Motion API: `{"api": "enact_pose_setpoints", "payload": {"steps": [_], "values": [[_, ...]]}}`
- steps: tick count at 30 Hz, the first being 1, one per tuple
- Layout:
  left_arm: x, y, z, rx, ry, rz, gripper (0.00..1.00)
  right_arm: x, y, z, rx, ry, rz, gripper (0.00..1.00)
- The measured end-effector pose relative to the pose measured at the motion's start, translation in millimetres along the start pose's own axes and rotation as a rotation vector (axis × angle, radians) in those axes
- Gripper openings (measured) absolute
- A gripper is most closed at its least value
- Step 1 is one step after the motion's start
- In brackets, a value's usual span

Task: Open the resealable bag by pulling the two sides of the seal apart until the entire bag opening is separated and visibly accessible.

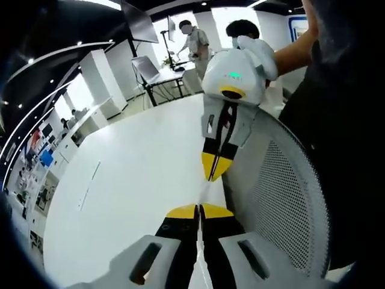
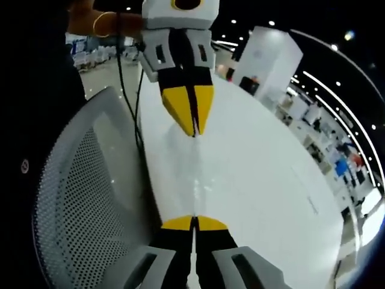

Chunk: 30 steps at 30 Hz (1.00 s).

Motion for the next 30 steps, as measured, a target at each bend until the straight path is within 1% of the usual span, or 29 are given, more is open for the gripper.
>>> {"api": "enact_pose_setpoints", "payload": {"steps": [3,6,7,9,13,14,17,22,27,30], "values": [[0,0.8,-0.1,-0.003,0.012,0.009,0.06,-1,1,2.4,-0.027,0.001,0.005,0.0],[-3,3.3,6.2,-0.061,-0.021,0.002,0.08,-1,1,4.3,-0.055,0.008,0.011,0.0],[-4,5.0,7.0,-0.069,-0.02,-0.002,0.09,0,1,4.7,-0.067,0.012,0.013,0.0],[-4,6.7,5.6,-0.034,0.016,0.005,0.1,1,0,5.6,-0.083,0.016,0.013,0.0],[-5,9.0,10.6,-0.051,0.014,0.006,0.1,1,0,7.1,-0.119,0.025,0.02,0.0],[-4,10.5,12.8,-0.062,0.016,0.008,0.1,1,0,7.6,-0.125,0.025,0.022,0.0],[2,13.1,15.5,-0.058,0.032,0.01,0.1,0,-2,10.1,-0.135,0.026,0.019,0.0],[15,13.6,16.3,-0.069,0.054,-0.015,0.1,2,-1,13.7,-0.161,0.029,0.02,0.0],[26,15.2,18.0,-0.088,0.057,-0.022,0.1,4,2,17.0,-0.185,0.03,0.027,0.0],[30,12.9,18.0,-0.094,0.065,-0.044,0.1,5,3,18.7,-0.193,0.028,0.031,0.0]]}}
Point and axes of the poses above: the point that each gripper's makers call its tool centre point, and the gripper's own axes: x roughly forward along the fingers, y roughly to its left, z roughly out of its top, the point moved 5 cm from there along -x, roughly backward along the fingers, and after that the axes turned 7 degrees about x, right-handed, at the moved point
